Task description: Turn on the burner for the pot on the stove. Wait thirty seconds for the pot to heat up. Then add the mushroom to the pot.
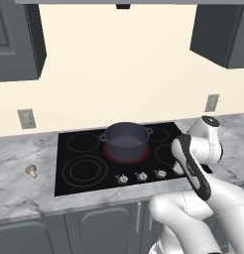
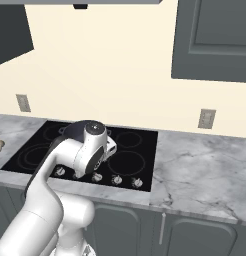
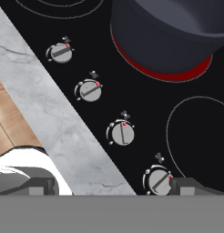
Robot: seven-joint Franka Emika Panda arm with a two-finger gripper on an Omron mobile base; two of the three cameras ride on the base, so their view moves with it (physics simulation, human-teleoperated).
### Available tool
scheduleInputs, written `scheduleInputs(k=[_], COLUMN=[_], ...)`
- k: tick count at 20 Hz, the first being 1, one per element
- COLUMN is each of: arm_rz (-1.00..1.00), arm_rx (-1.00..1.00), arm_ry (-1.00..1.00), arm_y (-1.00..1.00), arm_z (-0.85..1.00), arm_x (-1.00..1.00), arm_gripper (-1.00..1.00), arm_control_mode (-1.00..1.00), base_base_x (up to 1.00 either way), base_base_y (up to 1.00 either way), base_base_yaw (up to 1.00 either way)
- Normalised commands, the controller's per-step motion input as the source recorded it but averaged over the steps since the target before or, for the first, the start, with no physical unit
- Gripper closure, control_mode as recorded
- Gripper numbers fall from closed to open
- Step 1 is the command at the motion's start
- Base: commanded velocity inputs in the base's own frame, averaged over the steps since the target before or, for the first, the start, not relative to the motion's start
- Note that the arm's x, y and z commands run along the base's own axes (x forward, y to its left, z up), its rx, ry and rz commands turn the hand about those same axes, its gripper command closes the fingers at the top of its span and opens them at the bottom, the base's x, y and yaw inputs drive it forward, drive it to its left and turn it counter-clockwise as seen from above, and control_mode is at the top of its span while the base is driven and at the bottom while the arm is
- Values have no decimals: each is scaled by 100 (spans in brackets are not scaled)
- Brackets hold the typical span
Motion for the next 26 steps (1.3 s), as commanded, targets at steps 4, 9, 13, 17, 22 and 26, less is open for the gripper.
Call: scheduleInputs(k=[4,9,13,17,22,26], arm_rz=[0,0,0,0,0,0], arm_rx=[0,0,0,0,0,0], arm_ry=[0,0,0,0,0,0], arm_y=[0,0,0,0,0,0], arm_z=[0,0,0,0,0,0], arm_x=[0,0,0,0,0,0], arm_gripper=[-100,-100,-100,-100,-100,-100], arm_control_mode=[-100,-100,-100,-100,-100,-100], base_base_x=[0,0,0,0,0,0], base_base_y=[0,0,0,0,0,0], base_base_yaw=[0,0,0,0,0,0])
